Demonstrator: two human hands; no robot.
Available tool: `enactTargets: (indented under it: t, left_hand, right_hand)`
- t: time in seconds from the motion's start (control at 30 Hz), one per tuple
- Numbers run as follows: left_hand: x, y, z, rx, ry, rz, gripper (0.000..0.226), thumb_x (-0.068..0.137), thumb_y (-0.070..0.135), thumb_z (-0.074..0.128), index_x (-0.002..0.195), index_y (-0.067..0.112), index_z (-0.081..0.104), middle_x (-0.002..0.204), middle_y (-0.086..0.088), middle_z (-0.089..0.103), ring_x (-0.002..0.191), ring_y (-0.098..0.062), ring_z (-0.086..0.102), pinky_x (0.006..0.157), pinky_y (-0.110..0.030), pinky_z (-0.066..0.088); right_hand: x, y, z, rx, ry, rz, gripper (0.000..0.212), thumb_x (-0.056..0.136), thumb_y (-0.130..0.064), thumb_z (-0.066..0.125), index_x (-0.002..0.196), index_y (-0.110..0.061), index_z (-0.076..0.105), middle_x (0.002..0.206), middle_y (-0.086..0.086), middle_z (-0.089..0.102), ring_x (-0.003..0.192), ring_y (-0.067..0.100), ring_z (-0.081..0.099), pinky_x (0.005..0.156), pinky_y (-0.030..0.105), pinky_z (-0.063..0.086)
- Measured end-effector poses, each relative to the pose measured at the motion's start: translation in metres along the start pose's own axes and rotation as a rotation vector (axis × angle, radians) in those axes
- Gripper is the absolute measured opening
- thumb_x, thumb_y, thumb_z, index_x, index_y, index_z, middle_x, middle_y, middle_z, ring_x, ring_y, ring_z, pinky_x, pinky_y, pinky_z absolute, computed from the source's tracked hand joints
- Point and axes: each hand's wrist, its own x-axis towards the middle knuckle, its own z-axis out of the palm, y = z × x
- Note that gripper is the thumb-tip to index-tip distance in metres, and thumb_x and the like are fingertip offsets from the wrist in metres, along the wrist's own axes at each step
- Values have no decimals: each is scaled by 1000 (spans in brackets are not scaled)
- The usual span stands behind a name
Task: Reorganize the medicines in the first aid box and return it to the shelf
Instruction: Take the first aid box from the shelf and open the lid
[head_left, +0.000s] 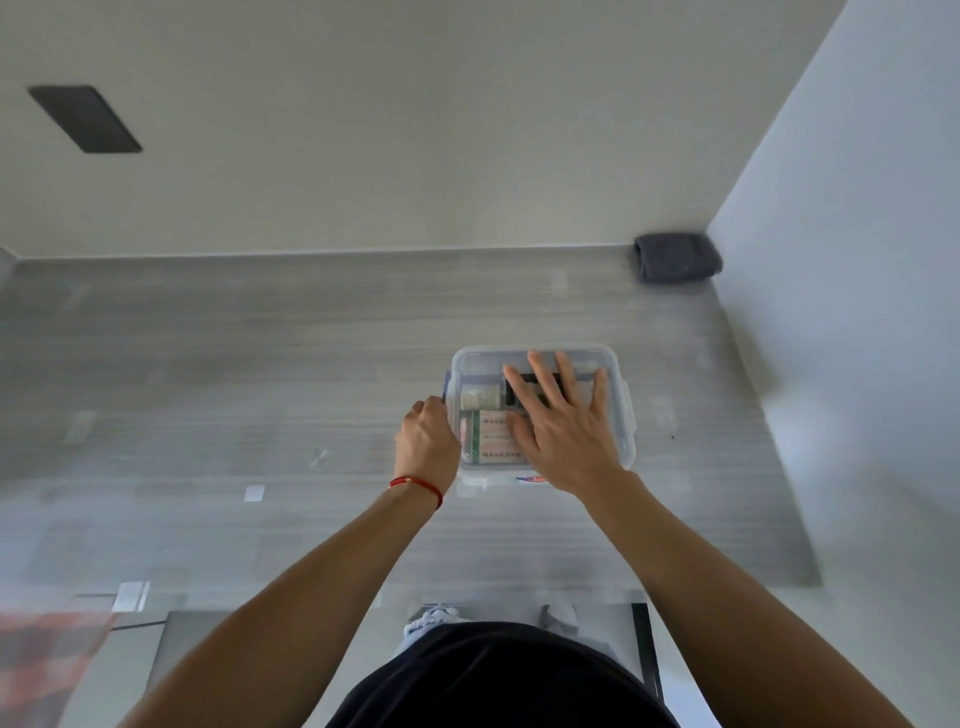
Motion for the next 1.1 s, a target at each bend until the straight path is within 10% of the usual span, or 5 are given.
enactTargets:
  t: [0.37,0.53,0.63,0.77,1.1]
  left_hand:
    - [12,-25,-6,-397,-189,-300,32,100,7,39,119,5,65,83,-10,71,62,-20,70,49,-16,53]
    - [14,-26,-4,-481,-202,-472,29,96,7,41,108,16,66,94,-8,66,72,-27,64,76,-48,63]
    - [8,-13,-11,-476,-80,-352,18,93,21,42,82,23,56,87,-5,62,77,-24,58,84,-56,56]
    - [4,1,-17,-440,-129,-203,37,94,26,46,120,5,62,110,-19,67,97,-37,64,82,-39,53]
    - [-8,27,-34,-560,-170,-139,20,84,13,49,68,24,44,46,15,49,39,-2,43,33,-13,26]
  right_hand:
    - [-1,1,-1,-7,-16,2,66,103,-57,7,165,-34,14,175,3,9,161,34,3,121,73,5]
    - [-1,3,-7,43,-53,-14,66,105,-55,15,166,-31,10,175,7,1,161,33,-3,121,72,3]
    - [-3,12,-17,220,43,35,65,106,-39,41,165,-23,17,174,13,1,162,30,-2,125,66,2]
    - [-12,37,-31,363,160,370,63,101,-28,57,156,-7,34,168,24,22,155,41,23,124,57,21]
    - [-19,41,-44,818,-50,809,47,90,-47,50,119,-11,59,118,12,65,106,33,62,83,40,49]
